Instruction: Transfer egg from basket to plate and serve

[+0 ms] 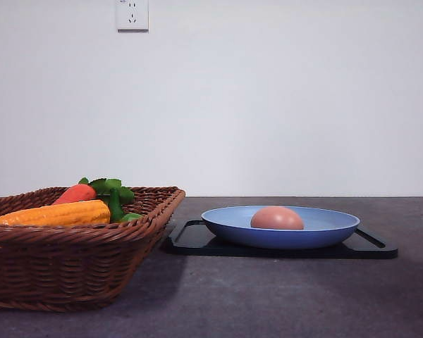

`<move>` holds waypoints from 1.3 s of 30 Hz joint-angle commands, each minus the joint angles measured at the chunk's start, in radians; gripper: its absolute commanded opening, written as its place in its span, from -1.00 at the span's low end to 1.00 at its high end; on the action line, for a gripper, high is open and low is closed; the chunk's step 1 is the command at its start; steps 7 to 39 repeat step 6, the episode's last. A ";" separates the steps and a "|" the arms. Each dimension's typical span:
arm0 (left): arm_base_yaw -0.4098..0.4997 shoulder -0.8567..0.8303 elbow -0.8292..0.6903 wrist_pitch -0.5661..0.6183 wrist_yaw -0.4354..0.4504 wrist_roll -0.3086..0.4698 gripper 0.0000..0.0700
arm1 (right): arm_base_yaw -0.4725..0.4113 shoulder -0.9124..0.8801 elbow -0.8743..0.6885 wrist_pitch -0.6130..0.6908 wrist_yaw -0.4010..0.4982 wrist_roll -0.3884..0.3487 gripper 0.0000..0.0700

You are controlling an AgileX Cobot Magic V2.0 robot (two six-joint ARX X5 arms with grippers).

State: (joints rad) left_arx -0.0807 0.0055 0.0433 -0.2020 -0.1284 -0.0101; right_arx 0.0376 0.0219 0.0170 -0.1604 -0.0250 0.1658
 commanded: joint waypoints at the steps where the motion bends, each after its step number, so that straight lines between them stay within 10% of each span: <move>1: 0.001 -0.001 -0.007 0.009 0.001 0.009 -1.00 | 0.001 0.000 -0.003 0.011 0.003 0.014 -1.00; 39: 0.001 -0.001 -0.007 0.009 0.001 0.009 -1.00 | 0.001 0.000 -0.003 0.011 0.003 0.014 -1.00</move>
